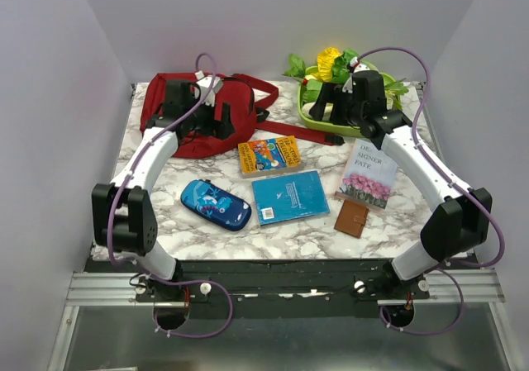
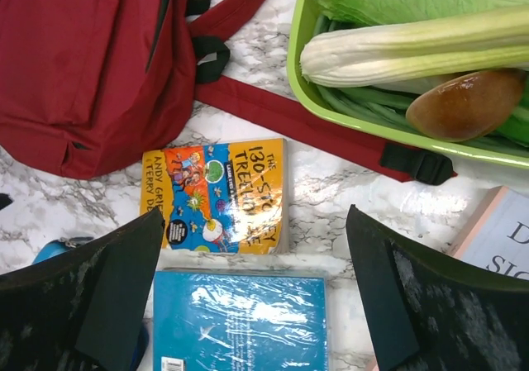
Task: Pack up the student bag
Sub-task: Pick up the student bag at the center of the board, then place the student bag at the center of the board, then unzip the student bag at the center of the board.
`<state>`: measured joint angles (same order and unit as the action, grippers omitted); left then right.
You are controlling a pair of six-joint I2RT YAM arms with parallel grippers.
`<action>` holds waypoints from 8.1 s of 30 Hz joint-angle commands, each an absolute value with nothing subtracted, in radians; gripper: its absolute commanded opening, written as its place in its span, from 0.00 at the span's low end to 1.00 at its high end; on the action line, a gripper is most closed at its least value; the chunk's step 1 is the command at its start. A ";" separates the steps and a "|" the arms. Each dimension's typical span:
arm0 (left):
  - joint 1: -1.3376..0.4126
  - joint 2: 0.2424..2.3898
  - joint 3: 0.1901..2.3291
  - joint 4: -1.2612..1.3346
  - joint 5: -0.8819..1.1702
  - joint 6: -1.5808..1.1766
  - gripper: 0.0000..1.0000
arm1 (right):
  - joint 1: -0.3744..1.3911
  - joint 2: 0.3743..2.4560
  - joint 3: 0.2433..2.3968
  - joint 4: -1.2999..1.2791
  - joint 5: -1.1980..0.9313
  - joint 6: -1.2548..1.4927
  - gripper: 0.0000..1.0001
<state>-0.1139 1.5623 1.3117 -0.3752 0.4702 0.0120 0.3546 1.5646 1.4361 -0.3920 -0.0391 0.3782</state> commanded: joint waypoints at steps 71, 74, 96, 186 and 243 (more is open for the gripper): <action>-0.215 1.606 1.663 -0.468 0.029 0.113 0.00 | 0.362 1.193 1.134 -0.311 -0.046 0.354 0.96; -0.215 1.521 1.622 -0.526 0.037 0.133 0.00 | 0.362 1.187 1.129 -0.321 -0.052 0.356 0.96; -0.409 1.101 1.181 -0.727 0.193 0.130 0.03 | 0.508 1.350 1.100 -0.377 -0.098 0.437 0.91; -0.124 1.844 1.347 -0.377 0.505 0.153 0.36 | 0.744 1.635 1.192 -0.373 -0.008 0.457 0.42; -0.126 1.528 1.081 -0.258 0.379 0.055 0.00 | 0.753 2.074 1.663 -0.172 -0.086 0.554 0.72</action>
<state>-0.1257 1.5463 1.0645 -0.3050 0.4408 0.0895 0.7471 2.0499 1.5883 -0.2470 -0.0437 0.5213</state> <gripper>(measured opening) 0.008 0.720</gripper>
